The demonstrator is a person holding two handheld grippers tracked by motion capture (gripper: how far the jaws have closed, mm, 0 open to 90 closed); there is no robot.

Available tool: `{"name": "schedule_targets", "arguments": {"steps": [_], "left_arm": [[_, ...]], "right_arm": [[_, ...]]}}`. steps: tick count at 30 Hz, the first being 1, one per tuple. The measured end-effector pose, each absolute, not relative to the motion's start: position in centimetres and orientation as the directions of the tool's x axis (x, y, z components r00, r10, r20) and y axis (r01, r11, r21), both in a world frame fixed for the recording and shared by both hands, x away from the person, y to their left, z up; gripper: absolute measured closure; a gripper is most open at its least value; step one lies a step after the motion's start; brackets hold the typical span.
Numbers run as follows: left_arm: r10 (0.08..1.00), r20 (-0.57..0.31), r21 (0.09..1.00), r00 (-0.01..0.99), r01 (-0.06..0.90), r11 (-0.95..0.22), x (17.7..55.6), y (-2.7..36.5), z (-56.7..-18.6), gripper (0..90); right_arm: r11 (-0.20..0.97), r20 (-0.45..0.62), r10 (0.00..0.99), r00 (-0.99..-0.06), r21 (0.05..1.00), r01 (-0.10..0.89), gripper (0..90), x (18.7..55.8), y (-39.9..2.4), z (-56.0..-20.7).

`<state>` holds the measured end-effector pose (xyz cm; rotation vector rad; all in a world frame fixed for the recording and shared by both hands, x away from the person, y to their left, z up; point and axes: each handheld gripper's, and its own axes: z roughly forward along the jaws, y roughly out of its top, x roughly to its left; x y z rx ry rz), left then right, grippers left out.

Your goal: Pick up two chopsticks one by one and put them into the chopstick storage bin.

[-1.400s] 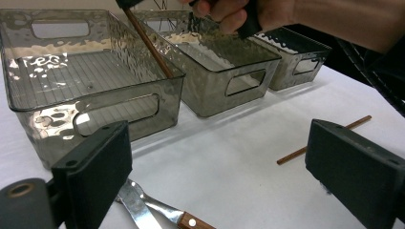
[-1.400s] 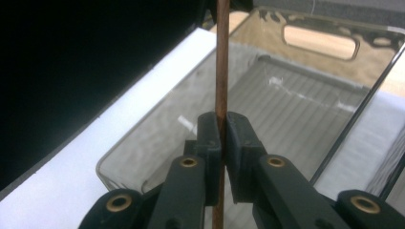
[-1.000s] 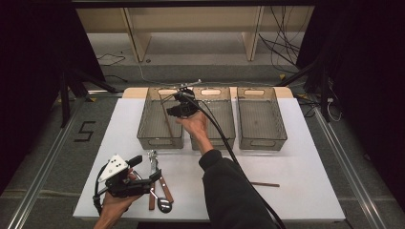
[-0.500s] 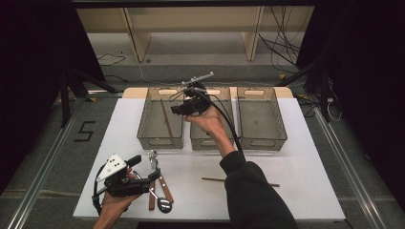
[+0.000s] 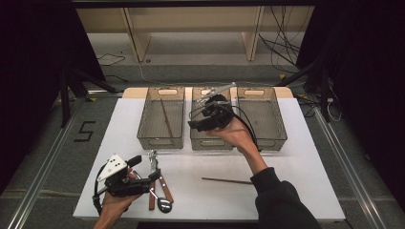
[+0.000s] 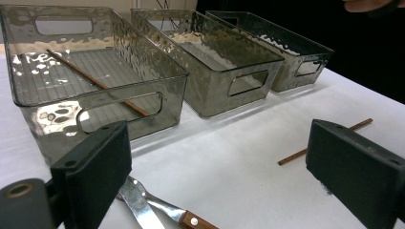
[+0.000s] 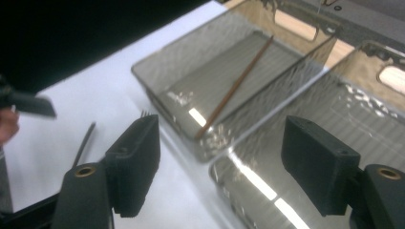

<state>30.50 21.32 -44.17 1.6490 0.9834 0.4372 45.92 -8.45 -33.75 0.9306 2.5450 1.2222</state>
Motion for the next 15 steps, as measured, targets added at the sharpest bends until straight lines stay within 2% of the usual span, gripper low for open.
{"name": "schedule_targets", "arguments": {"steps": [15], "left_arm": [[0.789,-0.205,0.925,0.58,0.379,-0.038,30.6,21.4,-44.2,6.7]], "right_arm": [[0.546,0.085,0.562,-0.823,0.709,0.447,29.3,42.0,-13.7,-35.1]]}}
